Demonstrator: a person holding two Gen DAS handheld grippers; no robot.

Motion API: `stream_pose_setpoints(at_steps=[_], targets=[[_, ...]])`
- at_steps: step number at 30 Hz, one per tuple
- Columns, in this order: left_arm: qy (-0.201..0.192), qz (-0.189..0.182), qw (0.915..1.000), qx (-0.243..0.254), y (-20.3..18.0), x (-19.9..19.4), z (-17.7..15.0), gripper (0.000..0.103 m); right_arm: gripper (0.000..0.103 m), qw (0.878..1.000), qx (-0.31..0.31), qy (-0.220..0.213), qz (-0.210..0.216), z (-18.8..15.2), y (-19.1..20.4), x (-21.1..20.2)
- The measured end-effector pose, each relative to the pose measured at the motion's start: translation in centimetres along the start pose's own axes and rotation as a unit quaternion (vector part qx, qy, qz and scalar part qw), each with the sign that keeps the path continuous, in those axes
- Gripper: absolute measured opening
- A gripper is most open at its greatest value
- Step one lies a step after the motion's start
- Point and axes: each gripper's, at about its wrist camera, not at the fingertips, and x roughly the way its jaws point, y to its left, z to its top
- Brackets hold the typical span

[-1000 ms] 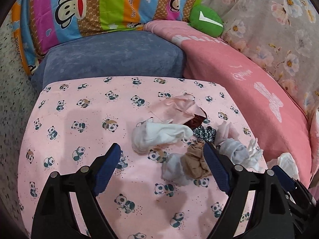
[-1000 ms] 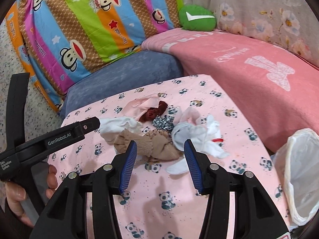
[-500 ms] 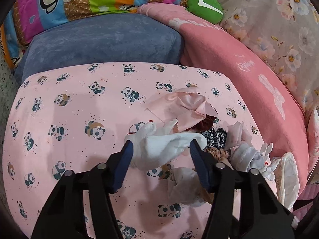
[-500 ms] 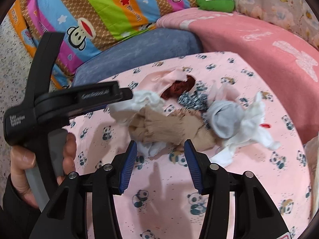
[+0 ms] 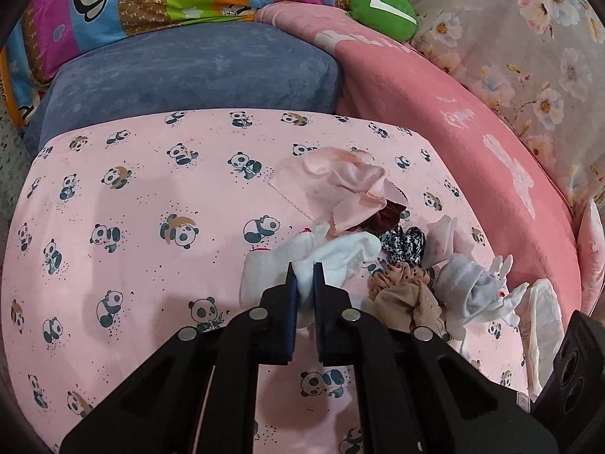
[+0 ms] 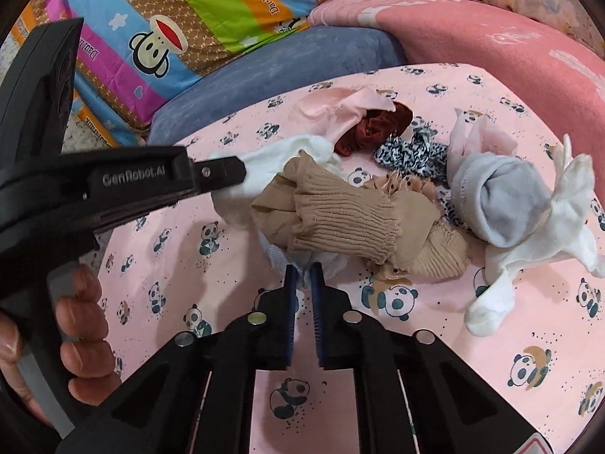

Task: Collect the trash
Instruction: 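Lift the white sock with the right gripper and carry it over the bin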

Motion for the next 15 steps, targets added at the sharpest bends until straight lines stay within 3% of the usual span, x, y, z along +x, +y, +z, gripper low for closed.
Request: stream_pose_setpoints(at_steps=[4,10,15], targets=[[-0.005,0.002,1.0,0.002,-0.6,-0.8,-0.3,0.007,0.003,1.0,-0.001,-0.025,0.003,0.5,0.0,-1.6],[-0.017,0.005,0.9998,0.013,-1.9,-2.5,-1.0,0.007,0.003,0.998,-0.004,-0.064,-0.001,1.3,-0.1,-4.6],[-0.03,0.016,0.9994,0.012,-2.2,-4.1,-1.5,0.007,0.003,0.998,-0.011,-0.056,0.004,1.2,0.1,-5.9]])
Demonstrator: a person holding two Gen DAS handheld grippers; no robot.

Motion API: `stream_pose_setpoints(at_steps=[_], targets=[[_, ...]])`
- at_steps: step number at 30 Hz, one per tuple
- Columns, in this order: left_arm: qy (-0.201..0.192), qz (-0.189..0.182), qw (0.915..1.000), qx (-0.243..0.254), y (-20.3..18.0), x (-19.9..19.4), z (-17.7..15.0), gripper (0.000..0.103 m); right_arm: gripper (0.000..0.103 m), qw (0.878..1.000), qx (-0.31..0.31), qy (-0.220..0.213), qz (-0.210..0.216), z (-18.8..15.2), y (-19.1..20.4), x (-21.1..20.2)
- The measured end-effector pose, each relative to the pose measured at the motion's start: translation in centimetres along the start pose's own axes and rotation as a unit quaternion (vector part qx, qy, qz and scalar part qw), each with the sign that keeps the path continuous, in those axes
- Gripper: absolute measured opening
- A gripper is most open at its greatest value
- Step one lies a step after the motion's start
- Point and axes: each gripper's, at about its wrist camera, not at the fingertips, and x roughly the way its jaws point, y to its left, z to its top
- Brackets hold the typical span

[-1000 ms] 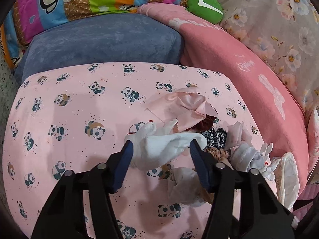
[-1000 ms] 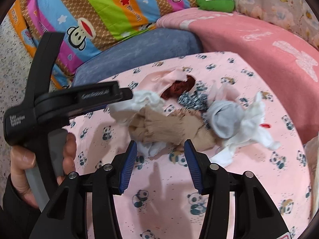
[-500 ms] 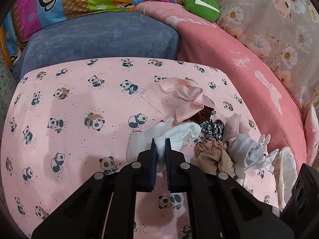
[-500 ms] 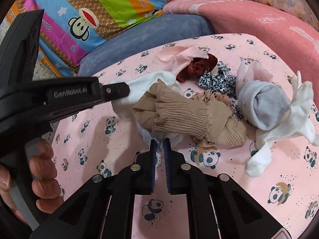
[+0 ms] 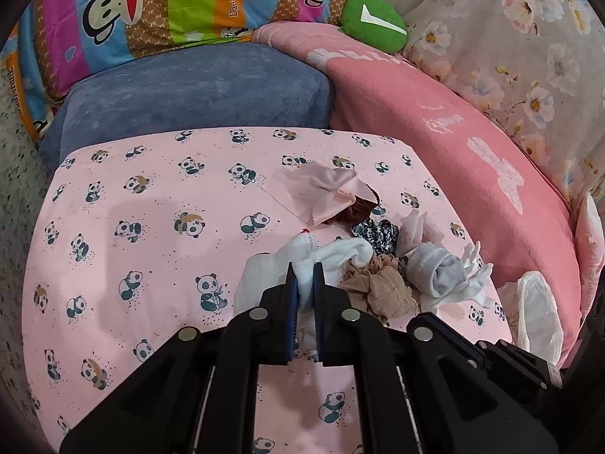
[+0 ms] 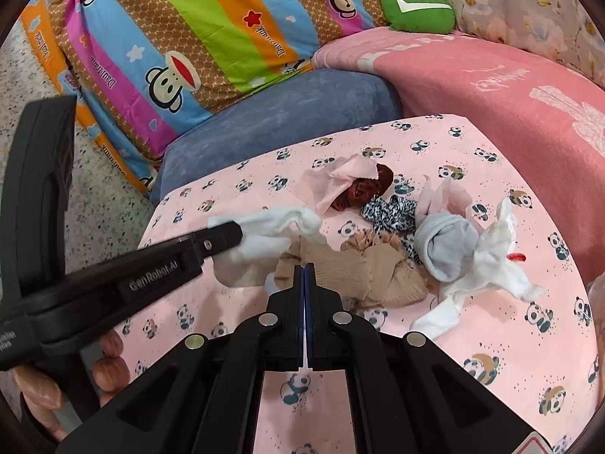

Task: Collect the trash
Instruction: 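Lift the white sock with the right gripper and carry it over the bin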

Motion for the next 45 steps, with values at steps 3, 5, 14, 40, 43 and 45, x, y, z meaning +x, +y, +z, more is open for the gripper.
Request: stream_pose_setpoints(at_steps=[3,5,14,40,43,45], targets=[[-0.002,0.013,0.9999,-0.001,0.3,-0.7,-0.6,0.007,0.01,1.0,0.001,0.013,-0.002,-0.8,0.2,0.2],[0.002,0.024,0.9997,-0.005,0.8,-0.9,-1.1,0.007,0.016,1.0,0.005,0.026,-0.002,-1.5,0.1,0.8],[0.03,0.05,0.998,-0.023,3.6,-0.3,-3.4,0.007,0.046,0.998,0.014,0.059,-0.004,-3.0,0.1,5.2],[-0.037,0.008,0.9987,0.033,-3.9,-5.6,-0.9,0.007,0.02,0.996,0.036,-0.074,0.017,1.7,-1.0,-5.7],[-0.053,-0.003,0.9971,0.055,-6.6,-6.5,-0.3,0.007,0.02,0.994,0.048,-0.101,0.006,2.3,-2.6,-8.7],[-0.062,-0.013,0.9954,0.073,-8.5,-7.0,0.0,0.007,0.02,0.992,0.057,-0.116,0.0,2.5,-3.6,-10.3]])
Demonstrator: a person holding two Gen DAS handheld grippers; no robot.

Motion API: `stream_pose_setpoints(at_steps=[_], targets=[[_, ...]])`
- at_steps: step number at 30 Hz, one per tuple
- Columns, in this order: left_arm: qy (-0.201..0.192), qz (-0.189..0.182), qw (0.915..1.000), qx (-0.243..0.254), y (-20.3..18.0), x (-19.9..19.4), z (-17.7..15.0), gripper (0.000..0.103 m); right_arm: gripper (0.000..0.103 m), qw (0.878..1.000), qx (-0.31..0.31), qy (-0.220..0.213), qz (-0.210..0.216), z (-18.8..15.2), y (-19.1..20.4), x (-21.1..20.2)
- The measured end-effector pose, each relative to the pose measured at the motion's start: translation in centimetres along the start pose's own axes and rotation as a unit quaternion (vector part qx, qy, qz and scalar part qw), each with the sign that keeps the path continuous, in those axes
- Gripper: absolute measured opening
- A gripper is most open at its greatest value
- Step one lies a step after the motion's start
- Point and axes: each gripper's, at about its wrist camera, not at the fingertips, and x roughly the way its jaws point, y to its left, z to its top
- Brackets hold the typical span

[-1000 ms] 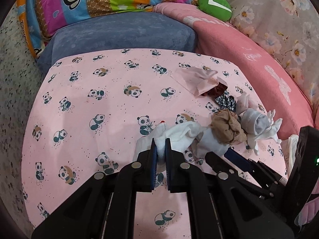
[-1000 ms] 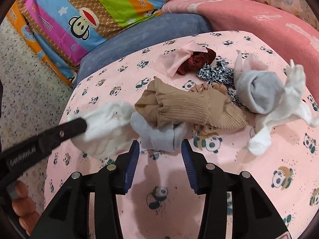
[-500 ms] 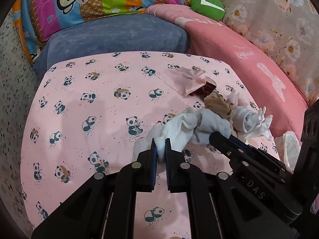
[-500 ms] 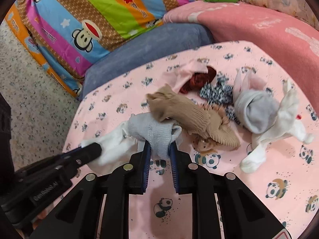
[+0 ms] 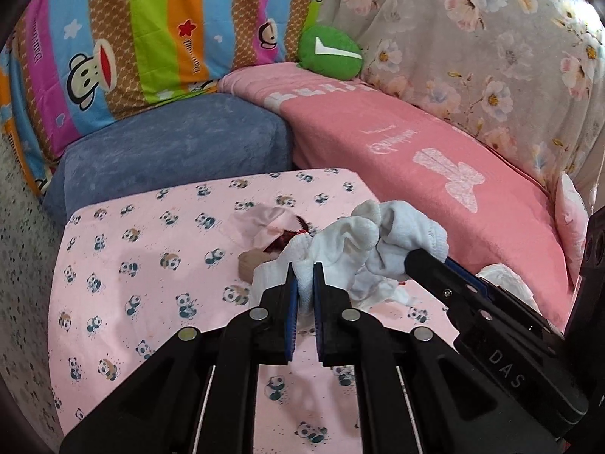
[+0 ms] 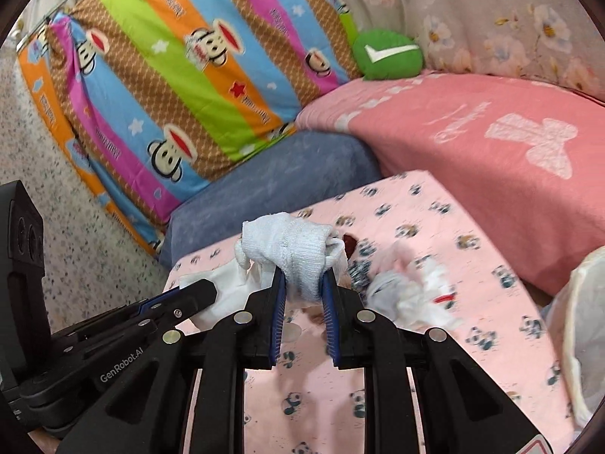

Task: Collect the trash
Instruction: 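Lift the white sock with the right gripper and carry it over the bin, then open the right gripper to drop the white sock into the bin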

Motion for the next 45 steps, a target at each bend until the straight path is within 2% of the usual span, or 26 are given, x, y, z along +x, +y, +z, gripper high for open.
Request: stream_pose_setpoints(at_steps=[8,16,22,27,31,35,36,38,40,42,45], targets=[[-0.029,-0.047,0.997,0.054,-7.5,-0.7,2.0,0.007,0.02,0.996,0.028,-0.07,-0.044,2.2,-5.4,-7.1],[-0.03,-0.095,0.9893,0.106,-14.9,0.1,2.0,0.007,0.02,0.985,0.066,-0.117,-0.104,2.7,-12.8,-13.6],[-0.014,-0.139,0.981,0.135,-19.8,1.0,1.2,0.007,0.02,0.974,0.106,-0.133,-0.148,1.5,-18.4,-17.2],[0.017,-0.177,0.9713,0.158,-23.5,2.5,0.0,0.008,0.02,0.965,0.14,-0.134,-0.176,-0.1,-22.9,-19.3],[0.039,-0.199,0.9649,0.167,-25.9,3.6,-1.0,0.008,0.021,0.96,0.16,-0.132,-0.19,-1.4,-25.3,-20.3],[0.052,-0.207,0.9622,0.17,-27.3,4.4,-1.7,0.009,0.021,0.955,0.175,-0.13,-0.2,-2.4,-27.1,-20.8],[0.057,-0.208,0.9618,0.169,-27.5,4.6,-1.9,0.01,0.021,0.954,0.178,-0.13,-0.202,-2.6,-27.4,-20.8],[0.069,-0.211,0.9611,0.165,-27.6,5.0,-2.1,0.023,0.021,0.953,0.182,-0.127,-0.205,-2.9,-27.9,-20.8],[0.067,-0.207,0.9625,0.162,-27.6,5.0,-2.2,0.05,0.022,0.953,0.185,-0.125,-0.206,-3.1,-28.2,-20.7],[0.053,-0.203,0.9637,0.166,-27.5,4.7,-2.2,0.056,0.023,0.953,0.186,-0.122,-0.206,-3.4,-28.5,-20.6],[0.048,-0.194,0.9651,0.169,-27.5,4.5,-2.2,0.06,0.025,0.953,0.188,-0.119,-0.205,-3.6,-28.4,-20.4]])
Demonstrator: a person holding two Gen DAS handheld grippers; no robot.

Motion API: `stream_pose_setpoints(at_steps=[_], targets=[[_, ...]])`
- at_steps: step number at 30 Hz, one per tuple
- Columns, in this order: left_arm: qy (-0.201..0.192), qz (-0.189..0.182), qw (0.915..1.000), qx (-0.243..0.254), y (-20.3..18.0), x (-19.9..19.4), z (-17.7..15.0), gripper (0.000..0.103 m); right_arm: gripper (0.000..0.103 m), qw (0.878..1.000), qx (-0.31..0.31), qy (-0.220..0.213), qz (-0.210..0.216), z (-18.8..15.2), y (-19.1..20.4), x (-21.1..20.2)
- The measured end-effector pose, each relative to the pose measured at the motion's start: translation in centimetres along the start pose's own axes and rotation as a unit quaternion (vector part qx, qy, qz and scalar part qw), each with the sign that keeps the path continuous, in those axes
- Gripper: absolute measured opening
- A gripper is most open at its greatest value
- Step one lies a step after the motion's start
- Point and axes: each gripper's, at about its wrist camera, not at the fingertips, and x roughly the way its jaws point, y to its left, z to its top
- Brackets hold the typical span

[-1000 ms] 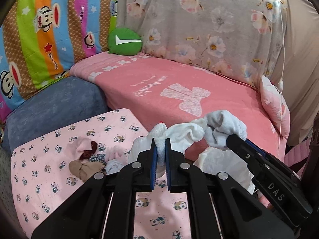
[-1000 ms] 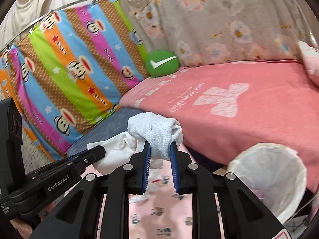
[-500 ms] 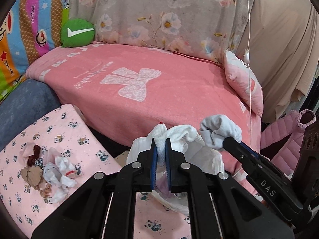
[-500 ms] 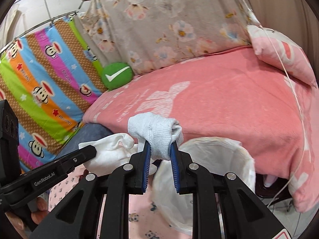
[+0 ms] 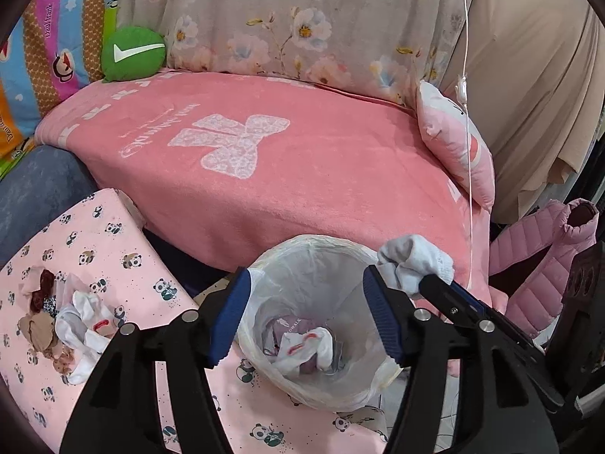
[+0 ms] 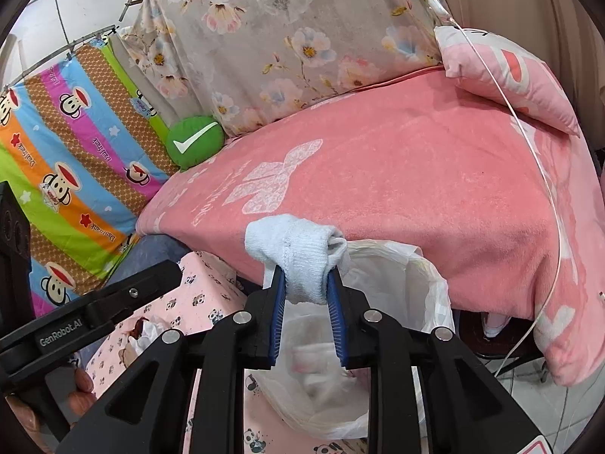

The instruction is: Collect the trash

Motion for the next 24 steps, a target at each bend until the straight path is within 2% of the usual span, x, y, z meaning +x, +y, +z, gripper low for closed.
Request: stream_pose_setpoints(at_steps=[6,13,24], targets=[[-0.002,0.019,0.9998,-0.009,1.1,-0.4,-0.2,0.06,0.034,1.0,-0.009,-0.002,-0.002,-0.4,0.8,0.0],[-0.001,0.031,0.9992,-0.025,2.5,-0.9,-0.9,0.06,0.034,1.0,-0.018,0.001,0.008,-0.6,2.1,0.0],[-0.01,0.051,0.9972,-0.054,5.3,-2.7,-2.0,0.061,0.04,0.998,-0.047,0.012,0.03,-1.5,5.5,0.2]])
